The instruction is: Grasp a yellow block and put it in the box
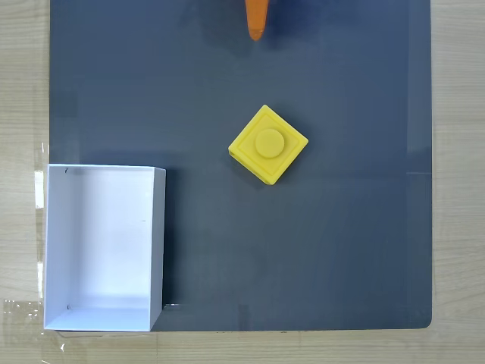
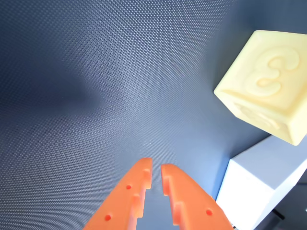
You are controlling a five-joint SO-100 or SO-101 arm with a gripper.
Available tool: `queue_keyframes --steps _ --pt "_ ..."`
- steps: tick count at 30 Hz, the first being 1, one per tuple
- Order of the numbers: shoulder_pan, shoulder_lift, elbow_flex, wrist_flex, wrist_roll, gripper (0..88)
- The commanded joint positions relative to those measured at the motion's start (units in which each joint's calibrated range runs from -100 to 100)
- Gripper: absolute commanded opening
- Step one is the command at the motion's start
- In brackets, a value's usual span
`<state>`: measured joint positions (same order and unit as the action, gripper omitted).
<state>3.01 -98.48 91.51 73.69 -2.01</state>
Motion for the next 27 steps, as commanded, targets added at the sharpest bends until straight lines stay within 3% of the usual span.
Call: queue_keyframes --steps 1,8,15,27 --pt "0.02 3.65 -1.01 -1.00 -0.30 2.2" --pt "0.52 24.67 -15.84 -15.66 0.12 2.2" --pt "0.10 48.91 -39.72 -16.27 -0.46 2.2" --pt "-0.24 76.53 -72.83 -0.57 -16.67 2.9"
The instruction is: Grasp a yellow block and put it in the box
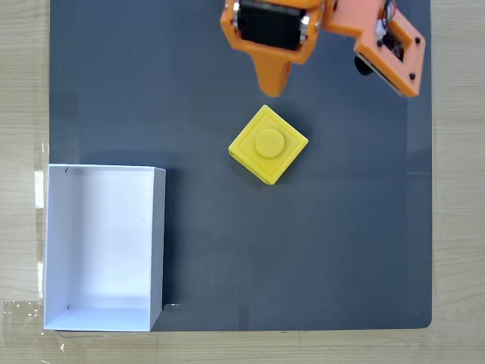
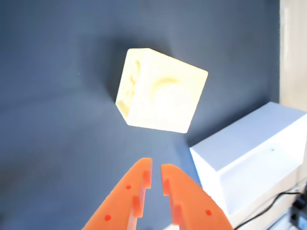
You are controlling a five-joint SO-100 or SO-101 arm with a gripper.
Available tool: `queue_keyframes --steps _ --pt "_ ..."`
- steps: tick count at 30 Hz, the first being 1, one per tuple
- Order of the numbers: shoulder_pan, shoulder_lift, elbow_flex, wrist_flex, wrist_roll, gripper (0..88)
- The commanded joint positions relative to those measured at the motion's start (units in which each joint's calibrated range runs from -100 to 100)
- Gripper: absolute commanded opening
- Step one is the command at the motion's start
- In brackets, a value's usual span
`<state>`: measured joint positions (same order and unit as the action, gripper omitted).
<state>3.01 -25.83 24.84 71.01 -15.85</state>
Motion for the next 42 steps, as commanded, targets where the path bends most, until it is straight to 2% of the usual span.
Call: queue_keyframes --steps 1,7,13,22,26,42 --pt "-0.24 5.41 -7.52 3.08 -3.93 2.9" --pt "-0.66 12.27 -17.65 10.06 -7.97 3.0" --pt "-2.76 14.22 -20.82 16.25 -8.60 4.3" --pt "-2.59 14.73 -20.82 16.78 -8.60 32.9" --pt "-2.59 16.26 -20.82 16.34 -8.65 39.5" --pt "-1.16 35.07 -33.12 16.25 -10.75 41.3"
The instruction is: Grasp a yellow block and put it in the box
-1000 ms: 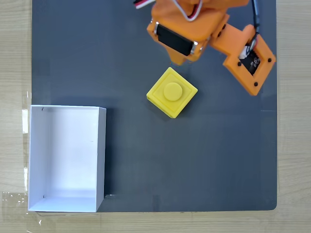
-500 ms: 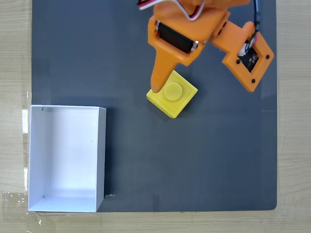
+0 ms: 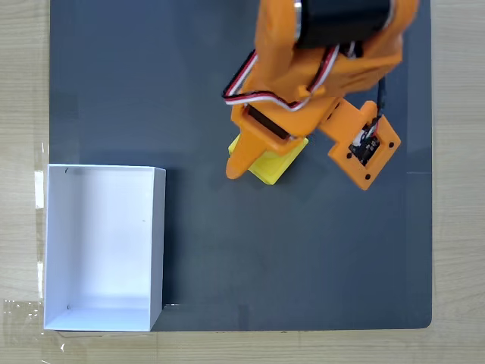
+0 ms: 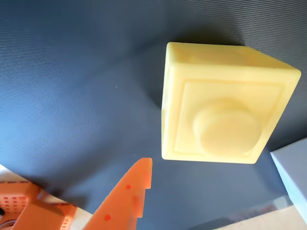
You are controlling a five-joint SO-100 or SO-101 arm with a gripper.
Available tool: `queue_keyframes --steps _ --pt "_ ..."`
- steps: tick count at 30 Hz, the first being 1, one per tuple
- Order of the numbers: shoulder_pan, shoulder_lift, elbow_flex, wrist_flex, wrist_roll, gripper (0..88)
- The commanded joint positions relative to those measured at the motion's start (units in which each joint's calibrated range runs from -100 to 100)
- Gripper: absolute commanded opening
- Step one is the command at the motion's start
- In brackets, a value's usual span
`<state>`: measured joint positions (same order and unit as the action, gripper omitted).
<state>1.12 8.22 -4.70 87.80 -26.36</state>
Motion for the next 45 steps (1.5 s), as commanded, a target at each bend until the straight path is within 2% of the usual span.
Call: queue_keyframes --steps 1,20,22,28,30,36,41,45 --pt "0.73 1.87 -3.58 -0.54 -0.24 41.3" --pt "0.81 11.61 -3.58 -6.56 -0.24 39.9" --pt "0.81 11.61 -3.58 -6.56 -0.19 36.6" --pt "0.81 11.36 -3.58 -6.56 -0.19 17.1" --pt "0.81 11.10 -3.58 -6.56 -0.19 14.0" --pt "0.64 9.49 -3.85 -6.56 0.07 14.1" --pt "-1.29 0.09 -8.10 -6.65 0.39 14.1" --pt "-2.81 -9.06 -13.08 -6.73 2.96 14.1"
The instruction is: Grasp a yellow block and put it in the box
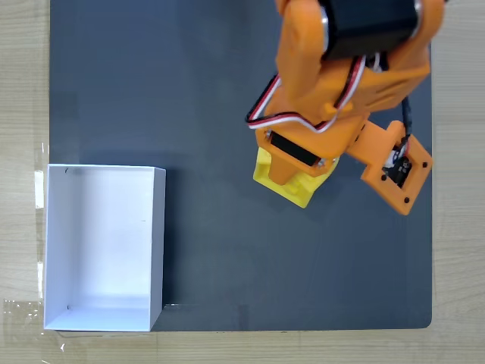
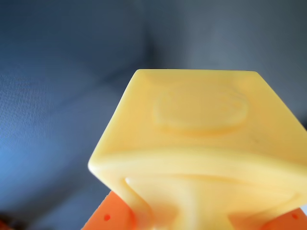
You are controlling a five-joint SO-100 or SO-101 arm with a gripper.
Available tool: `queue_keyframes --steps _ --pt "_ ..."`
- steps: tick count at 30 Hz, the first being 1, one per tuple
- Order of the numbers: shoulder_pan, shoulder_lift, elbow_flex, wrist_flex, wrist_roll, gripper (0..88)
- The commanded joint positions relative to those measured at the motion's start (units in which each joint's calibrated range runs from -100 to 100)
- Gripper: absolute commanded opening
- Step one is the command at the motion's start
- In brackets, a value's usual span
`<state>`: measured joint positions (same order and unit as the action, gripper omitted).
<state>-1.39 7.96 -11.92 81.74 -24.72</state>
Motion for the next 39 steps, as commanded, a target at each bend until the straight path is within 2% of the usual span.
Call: queue_keyframes --steps 1,6,11,15,19,29,39 --pt "-0.12 -10.85 -6.21 -1.11 2.11 14.1" --pt "5.60 -19.15 -5.94 -5.82 8.14 14.1" --pt "16.71 -21.52 -0.69 -14.37 15.07 14.1" --pt "25.30 -18.81 4.64 -24.76 18.27 14.1" --pt "30.60 -12.20 5.73 -33.48 19.37 14.1" --pt "32.88 3.22 5.46 -44.74 21.57 14.1" --pt "30.94 9.75 5.55 -45.44 24.88 15.4"
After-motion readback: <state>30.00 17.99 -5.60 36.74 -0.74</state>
